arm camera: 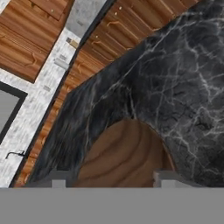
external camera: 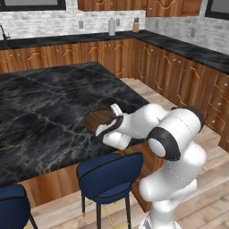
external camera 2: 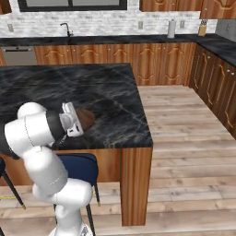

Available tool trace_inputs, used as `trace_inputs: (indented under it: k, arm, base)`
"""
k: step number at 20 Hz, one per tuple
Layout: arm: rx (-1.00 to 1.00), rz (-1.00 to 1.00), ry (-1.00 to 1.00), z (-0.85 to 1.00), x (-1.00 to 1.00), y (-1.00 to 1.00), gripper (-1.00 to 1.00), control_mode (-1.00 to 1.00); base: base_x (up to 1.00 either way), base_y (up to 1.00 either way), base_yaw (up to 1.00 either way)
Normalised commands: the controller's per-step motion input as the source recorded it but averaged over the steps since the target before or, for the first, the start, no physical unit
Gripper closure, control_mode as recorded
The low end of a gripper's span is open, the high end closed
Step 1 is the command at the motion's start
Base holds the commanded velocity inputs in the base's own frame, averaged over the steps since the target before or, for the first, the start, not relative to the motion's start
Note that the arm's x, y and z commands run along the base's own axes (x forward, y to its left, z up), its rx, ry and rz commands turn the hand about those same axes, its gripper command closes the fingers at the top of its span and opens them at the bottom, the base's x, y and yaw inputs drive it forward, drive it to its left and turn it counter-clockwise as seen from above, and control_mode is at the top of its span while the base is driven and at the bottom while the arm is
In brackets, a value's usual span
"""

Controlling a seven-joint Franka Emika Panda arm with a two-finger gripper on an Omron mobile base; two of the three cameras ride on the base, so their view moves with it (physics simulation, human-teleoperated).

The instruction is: Pick up the bowls from the cabinet and place each bowl in front of a stool on the dining counter.

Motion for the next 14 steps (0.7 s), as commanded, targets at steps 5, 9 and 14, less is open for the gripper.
trace_inputs:
  k: [5, 9, 14]
  arm:
    - [-0.01, -0.03, -0.01, 1.00, -0.30, -0.07, -1.00, -1.00]
    - [0.01, -0.04, 0.05, 1.00, -0.04, -0.30, -1.00, -1.00]
    - [0.00, -0.08, 0.29, 1.00, -0.16, -0.46, -1.00, -1.00]
  base:
    - [0.00, 0.00, 0.00]
    - [0.00, 0.00, 0.00]
    - [0.00, 0.00, 0.00]
